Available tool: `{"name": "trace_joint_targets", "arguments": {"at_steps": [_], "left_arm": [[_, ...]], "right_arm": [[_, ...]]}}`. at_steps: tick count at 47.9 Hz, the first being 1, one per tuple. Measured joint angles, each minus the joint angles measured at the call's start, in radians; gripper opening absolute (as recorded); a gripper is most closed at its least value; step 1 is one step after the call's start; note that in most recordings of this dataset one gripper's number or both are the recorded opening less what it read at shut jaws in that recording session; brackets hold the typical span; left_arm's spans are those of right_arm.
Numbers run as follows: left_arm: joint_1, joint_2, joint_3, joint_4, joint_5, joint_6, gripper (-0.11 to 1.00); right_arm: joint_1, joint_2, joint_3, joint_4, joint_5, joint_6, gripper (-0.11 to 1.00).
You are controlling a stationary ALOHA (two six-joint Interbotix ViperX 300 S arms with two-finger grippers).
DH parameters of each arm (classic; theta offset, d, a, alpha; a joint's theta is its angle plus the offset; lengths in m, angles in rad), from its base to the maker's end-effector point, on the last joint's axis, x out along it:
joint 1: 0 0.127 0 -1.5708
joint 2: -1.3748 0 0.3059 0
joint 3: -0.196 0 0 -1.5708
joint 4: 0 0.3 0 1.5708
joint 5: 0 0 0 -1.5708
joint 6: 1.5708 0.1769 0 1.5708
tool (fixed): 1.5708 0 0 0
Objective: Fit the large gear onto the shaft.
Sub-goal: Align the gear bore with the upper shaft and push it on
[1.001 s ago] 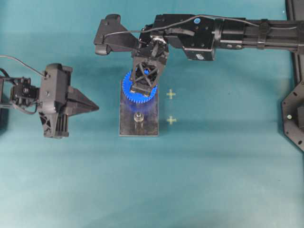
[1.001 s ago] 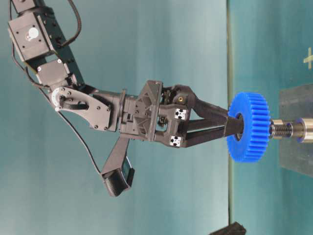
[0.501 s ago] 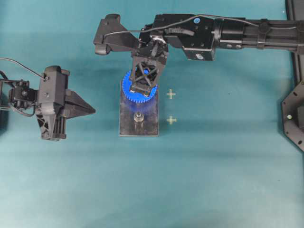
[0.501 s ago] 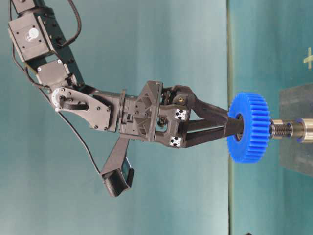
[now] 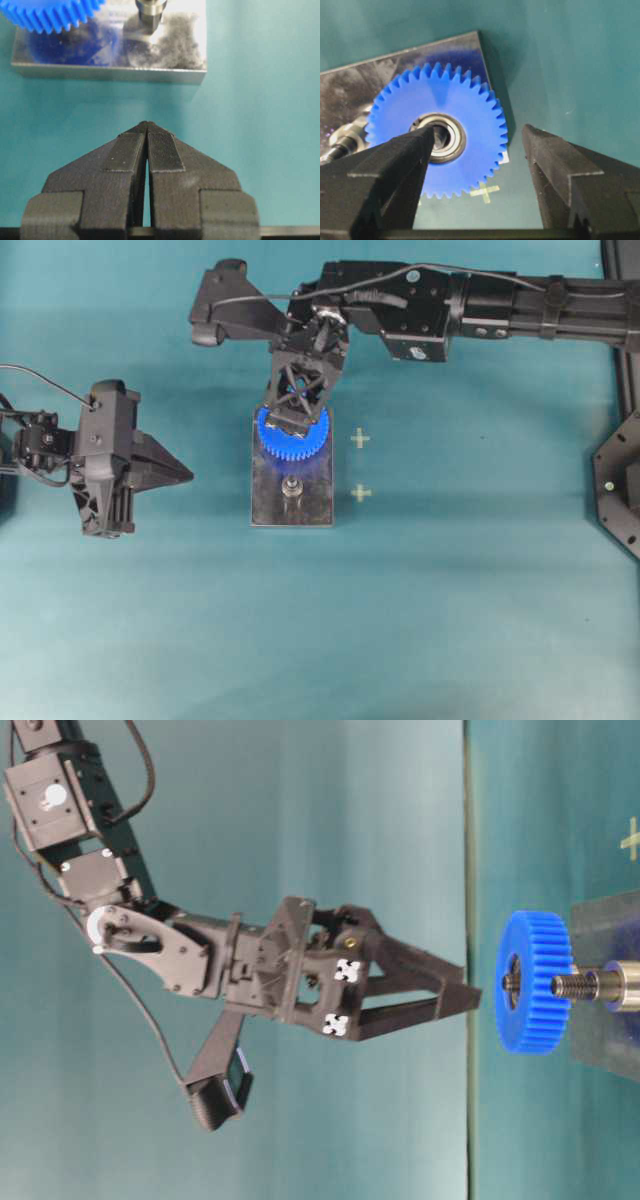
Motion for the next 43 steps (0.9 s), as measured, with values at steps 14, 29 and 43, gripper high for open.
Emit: {"name": "trace_joint_targets", "arguments": {"at_steps": [14,29,43], "left_arm": [[0.0,-0.002,0.002,0.0,0.002,0.0,0.0],[0.0,0.0,0.002,0.0,0.002,-0.002,0.0],[-0.002,0.0,0.002,0.0,-0.005,-0.002,0.0]], "right_arm": [[0.037,0.012,0.012,0.0,0.015,0.002,0.74],[0.046,0.049,-0.011,0.0,-0.003,0.002,0.73],[0.049,0.058,-0.025,-0.008,-0.003,0.003,0.74]]}}
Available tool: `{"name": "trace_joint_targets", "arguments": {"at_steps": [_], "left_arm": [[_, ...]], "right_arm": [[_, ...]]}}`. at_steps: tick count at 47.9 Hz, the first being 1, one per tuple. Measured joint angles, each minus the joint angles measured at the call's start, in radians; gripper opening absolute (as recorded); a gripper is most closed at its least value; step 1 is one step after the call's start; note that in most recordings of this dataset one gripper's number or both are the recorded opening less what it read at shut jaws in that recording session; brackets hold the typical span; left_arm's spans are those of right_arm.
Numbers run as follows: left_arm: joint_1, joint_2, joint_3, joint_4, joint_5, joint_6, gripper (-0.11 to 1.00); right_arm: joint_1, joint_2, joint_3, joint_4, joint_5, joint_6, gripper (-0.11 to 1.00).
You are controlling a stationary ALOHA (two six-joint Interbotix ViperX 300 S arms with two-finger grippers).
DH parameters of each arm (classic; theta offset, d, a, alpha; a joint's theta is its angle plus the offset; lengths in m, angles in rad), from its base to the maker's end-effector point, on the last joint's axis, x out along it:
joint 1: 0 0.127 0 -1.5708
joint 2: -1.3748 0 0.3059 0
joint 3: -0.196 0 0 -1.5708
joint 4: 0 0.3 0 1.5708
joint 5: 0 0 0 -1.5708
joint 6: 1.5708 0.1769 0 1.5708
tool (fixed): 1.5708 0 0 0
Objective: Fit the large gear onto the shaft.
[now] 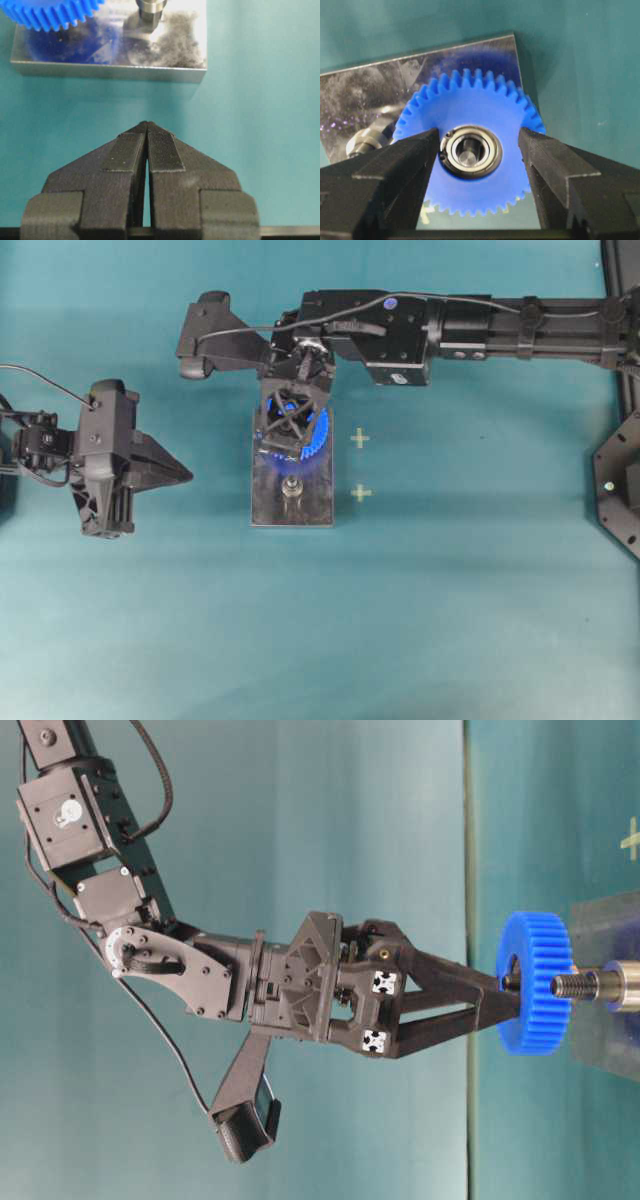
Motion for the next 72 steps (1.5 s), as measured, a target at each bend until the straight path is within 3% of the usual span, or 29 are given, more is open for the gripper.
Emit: {"name": "trace_joint_targets", "arguments": {"at_steps": [27,58,66,72], "left_arm": [[0.002,0.0,0.002,0.0,-0.005,0.0,0.0],[0.0,-0.005,0.0,0.0,-0.005,0.006,0.0],[0.002,-0.058,-0.002,0.0,-0.008,0.009,0.0],[0.009,-0.127,0.012,0.0,-0.009,0.009,0.0]], "right_arm": [[0.009,0.017,-0.026,-0.003,0.005,0.002,0.73],[0.02,-0.008,-0.091,-0.003,0.097,0.009,0.73],[0.021,-0.1,-0.046,-0.011,0.1,0.009,0.73],[0.021,-0.207,0.038,-0.04,0.031,0.009,0.73]]}}
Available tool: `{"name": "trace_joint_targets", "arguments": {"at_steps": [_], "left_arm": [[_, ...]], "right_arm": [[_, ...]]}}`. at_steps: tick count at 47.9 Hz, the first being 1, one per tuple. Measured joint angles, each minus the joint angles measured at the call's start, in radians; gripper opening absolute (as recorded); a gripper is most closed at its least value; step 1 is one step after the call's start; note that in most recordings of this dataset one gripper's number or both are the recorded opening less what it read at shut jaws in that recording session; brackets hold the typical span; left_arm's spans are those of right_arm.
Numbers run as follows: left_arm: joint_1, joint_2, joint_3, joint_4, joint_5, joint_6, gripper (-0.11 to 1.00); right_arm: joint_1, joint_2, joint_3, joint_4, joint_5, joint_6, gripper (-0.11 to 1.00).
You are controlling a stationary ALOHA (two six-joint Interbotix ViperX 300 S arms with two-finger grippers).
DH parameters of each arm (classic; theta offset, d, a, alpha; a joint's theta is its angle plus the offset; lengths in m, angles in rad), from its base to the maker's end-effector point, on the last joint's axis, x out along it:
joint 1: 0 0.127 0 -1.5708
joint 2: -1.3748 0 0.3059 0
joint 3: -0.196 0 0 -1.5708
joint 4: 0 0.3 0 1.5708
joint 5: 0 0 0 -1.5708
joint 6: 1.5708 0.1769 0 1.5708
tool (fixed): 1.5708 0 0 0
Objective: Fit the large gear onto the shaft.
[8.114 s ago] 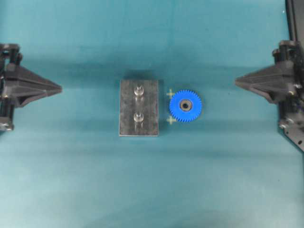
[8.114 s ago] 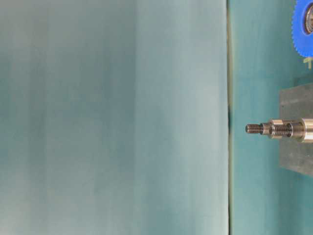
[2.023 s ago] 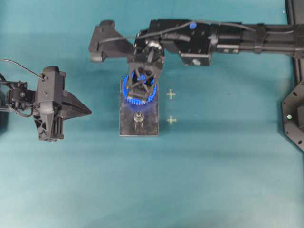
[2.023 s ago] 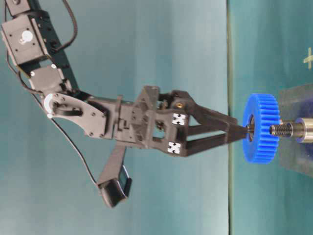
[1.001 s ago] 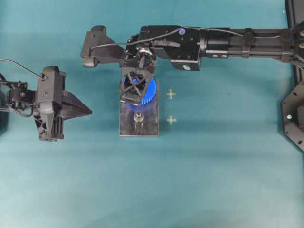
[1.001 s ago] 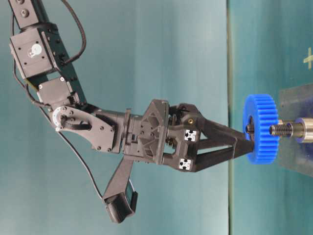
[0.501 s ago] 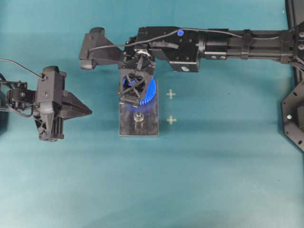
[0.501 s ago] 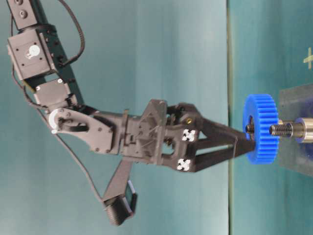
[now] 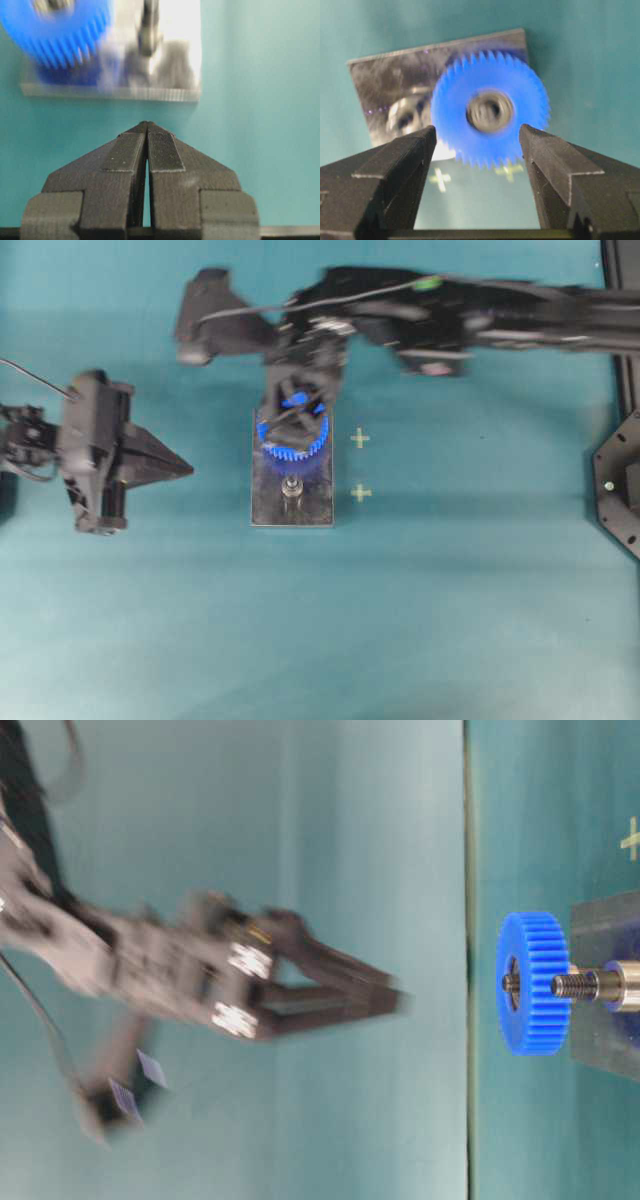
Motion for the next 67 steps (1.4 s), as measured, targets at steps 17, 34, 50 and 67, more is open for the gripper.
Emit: {"name": "trace_joint_targets", "arguments": {"at_steps": [17,34,50,67], "left_arm": [[0.009,-0.27,0.063,0.0,0.008,-0.002,0.0],[0.009,-0.469,0.132,0.0,0.078,-0.021,0.0],[0.0,-0.554,0.212,0.0,0.031,-0.141,0.0],[0.015,-0.67,0.272,0.0,0.043,-0.074,0.0]], "right_arm": [[0.017,-0.324,0.379,-0.02,-0.291,0.0,0.73],[0.043,-0.54,0.77,-0.002,-0.75,0.002,0.72],[0.091,-0.698,1.065,0.028,-1.16,0.021,0.72],[0.132,-0.805,1.266,0.031,-1.216,0.023,0.72]]}}
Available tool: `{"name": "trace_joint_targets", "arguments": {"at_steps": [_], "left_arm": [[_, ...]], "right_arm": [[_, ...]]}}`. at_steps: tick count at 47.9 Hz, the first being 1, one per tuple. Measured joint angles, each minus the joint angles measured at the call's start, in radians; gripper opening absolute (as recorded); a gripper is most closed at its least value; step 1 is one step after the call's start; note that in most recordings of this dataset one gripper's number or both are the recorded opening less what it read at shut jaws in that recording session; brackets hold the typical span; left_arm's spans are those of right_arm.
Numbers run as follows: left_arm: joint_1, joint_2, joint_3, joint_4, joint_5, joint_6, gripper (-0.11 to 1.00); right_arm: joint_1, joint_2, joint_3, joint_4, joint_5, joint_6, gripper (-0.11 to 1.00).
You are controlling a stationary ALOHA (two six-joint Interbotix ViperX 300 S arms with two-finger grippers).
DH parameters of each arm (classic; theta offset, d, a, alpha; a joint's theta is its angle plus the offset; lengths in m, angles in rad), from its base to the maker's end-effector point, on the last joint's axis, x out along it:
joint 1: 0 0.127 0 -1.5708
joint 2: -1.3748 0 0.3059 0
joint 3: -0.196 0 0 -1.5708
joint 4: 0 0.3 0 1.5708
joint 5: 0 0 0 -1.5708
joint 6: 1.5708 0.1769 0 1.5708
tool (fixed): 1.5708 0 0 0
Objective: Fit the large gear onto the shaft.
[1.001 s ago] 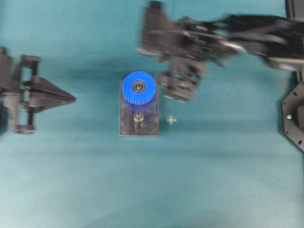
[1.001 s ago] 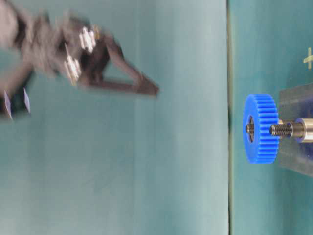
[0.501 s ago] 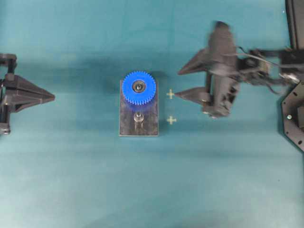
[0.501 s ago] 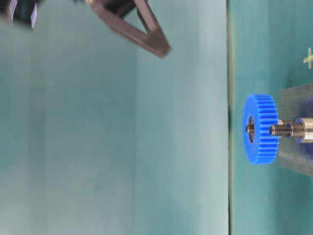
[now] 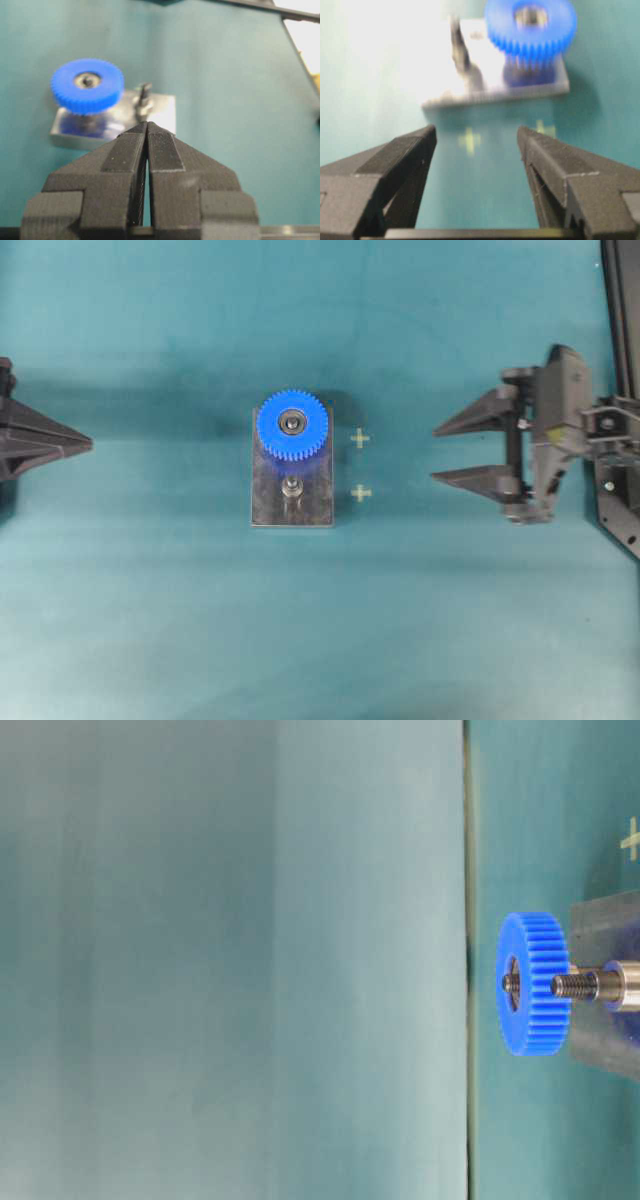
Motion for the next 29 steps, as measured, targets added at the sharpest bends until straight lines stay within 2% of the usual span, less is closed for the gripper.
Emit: {"name": "trace_joint_targets", "arguments": {"at_steps": [6,15,21,29], "left_arm": [[0.003,-0.031,0.041,0.0,0.026,0.015,0.0],[0.006,-0.051,0.109,0.0,0.018,0.029,0.0],[0.011,-0.08,0.158,0.0,-0.072,0.035,0.0],[0.015,-0.112,0.215,0.0,-0.186,0.037,0.0]], "right_arm": [[0.0,-0.092,0.066,0.0,-0.028,0.0,0.72],[0.0,-0.304,0.169,0.0,-0.038,0.002,0.72],[0.015,-0.471,0.252,0.0,-0.015,0.025,0.72],[0.051,-0.618,0.319,-0.009,0.089,0.075,0.72]]}}
